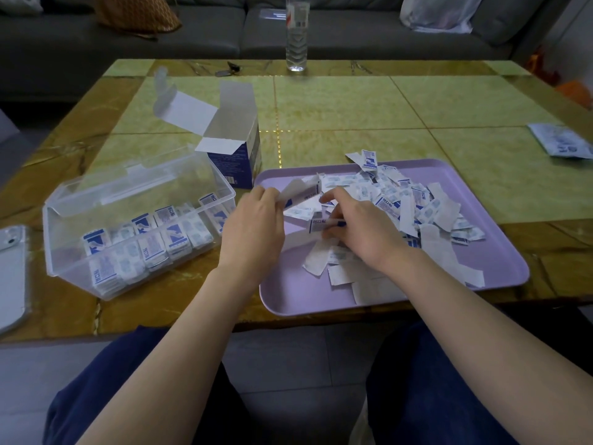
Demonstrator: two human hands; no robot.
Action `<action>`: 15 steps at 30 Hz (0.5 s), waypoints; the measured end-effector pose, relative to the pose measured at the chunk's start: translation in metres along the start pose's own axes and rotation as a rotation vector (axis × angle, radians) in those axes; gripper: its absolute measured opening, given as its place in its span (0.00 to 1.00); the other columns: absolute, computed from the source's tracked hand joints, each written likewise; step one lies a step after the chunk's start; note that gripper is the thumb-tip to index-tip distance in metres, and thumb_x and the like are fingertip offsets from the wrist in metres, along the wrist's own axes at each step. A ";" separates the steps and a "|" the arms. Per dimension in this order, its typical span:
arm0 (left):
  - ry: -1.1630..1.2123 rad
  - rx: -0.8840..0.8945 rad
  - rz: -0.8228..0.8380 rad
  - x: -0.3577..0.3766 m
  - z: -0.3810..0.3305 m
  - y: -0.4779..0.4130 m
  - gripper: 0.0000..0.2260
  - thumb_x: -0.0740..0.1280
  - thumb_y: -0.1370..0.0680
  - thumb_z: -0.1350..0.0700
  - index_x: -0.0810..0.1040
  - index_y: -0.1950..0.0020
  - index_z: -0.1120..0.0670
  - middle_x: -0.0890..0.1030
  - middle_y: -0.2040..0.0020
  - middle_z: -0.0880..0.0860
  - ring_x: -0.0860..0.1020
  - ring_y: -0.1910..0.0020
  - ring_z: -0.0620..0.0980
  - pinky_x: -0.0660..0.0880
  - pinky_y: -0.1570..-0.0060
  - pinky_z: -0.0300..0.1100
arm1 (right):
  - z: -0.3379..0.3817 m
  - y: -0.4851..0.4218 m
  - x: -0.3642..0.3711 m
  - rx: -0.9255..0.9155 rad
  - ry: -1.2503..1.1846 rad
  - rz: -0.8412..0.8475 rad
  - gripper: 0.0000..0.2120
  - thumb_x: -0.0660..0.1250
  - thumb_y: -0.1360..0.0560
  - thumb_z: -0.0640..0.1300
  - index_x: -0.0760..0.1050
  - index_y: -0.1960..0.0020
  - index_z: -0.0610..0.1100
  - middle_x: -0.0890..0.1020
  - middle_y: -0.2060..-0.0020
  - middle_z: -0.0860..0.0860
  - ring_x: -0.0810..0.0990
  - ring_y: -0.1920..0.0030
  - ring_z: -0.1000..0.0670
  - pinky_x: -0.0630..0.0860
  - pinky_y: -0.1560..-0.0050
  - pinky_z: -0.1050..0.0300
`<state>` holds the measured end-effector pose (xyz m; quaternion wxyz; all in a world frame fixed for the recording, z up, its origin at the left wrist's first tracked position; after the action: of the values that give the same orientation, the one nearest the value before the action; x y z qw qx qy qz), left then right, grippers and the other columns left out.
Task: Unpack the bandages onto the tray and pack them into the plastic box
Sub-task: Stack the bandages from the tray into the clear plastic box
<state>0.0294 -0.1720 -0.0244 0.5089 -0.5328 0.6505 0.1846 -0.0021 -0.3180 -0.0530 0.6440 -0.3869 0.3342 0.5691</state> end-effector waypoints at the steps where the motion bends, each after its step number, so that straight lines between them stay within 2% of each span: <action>1: -0.004 0.015 0.036 0.005 -0.002 0.000 0.10 0.53 0.18 0.55 0.72 0.50 0.57 0.73 0.54 0.53 0.71 0.56 0.53 0.72 0.56 0.49 | 0.005 0.001 -0.002 -0.034 0.059 -0.015 0.20 0.68 0.28 0.38 0.67 0.40 0.48 0.81 0.59 0.54 0.78 0.59 0.51 0.72 0.62 0.55; 5: -0.067 0.109 0.189 0.026 -0.014 0.006 0.10 0.52 0.18 0.55 0.72 0.50 0.56 0.73 0.53 0.54 0.71 0.54 0.53 0.70 0.53 0.47 | 0.018 0.001 -0.005 -0.116 0.154 -0.090 0.21 0.69 0.28 0.43 0.64 0.38 0.46 0.83 0.57 0.51 0.80 0.56 0.44 0.74 0.60 0.52; 9: -0.135 0.201 0.265 0.037 -0.022 0.012 0.12 0.50 0.18 0.51 0.70 0.52 0.54 0.72 0.53 0.52 0.71 0.52 0.53 0.66 0.53 0.44 | 0.017 -0.001 0.002 -0.116 0.182 -0.065 0.24 0.66 0.26 0.41 0.60 0.34 0.47 0.82 0.58 0.48 0.80 0.58 0.42 0.75 0.60 0.49; 11: -0.170 0.226 0.295 0.041 -0.024 0.015 0.11 0.51 0.18 0.48 0.67 0.54 0.51 0.73 0.53 0.51 0.71 0.51 0.52 0.62 0.54 0.43 | 0.017 0.000 0.005 -0.133 0.203 -0.054 0.23 0.64 0.25 0.38 0.60 0.34 0.49 0.82 0.59 0.48 0.80 0.58 0.42 0.74 0.60 0.50; 15: -0.209 0.241 0.303 0.042 -0.024 0.015 0.16 0.50 0.19 0.42 0.70 0.52 0.51 0.76 0.51 0.51 0.72 0.50 0.51 0.62 0.53 0.43 | 0.019 0.001 0.006 -0.146 0.231 -0.039 0.20 0.60 0.25 0.36 0.63 0.35 0.49 0.82 0.56 0.48 0.79 0.56 0.42 0.67 0.63 0.55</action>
<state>0.0081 -0.2068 -0.0551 0.5999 -0.3422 0.6841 0.2344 -0.0028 -0.2986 -0.0491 0.5822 -0.5023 0.3561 0.5310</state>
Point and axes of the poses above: each hand's wrist, its own y-axis away from the middle knuckle, its own x-axis out of the palm, z = x × y, the point moved 8 cm from there along -y, towards the middle knuckle
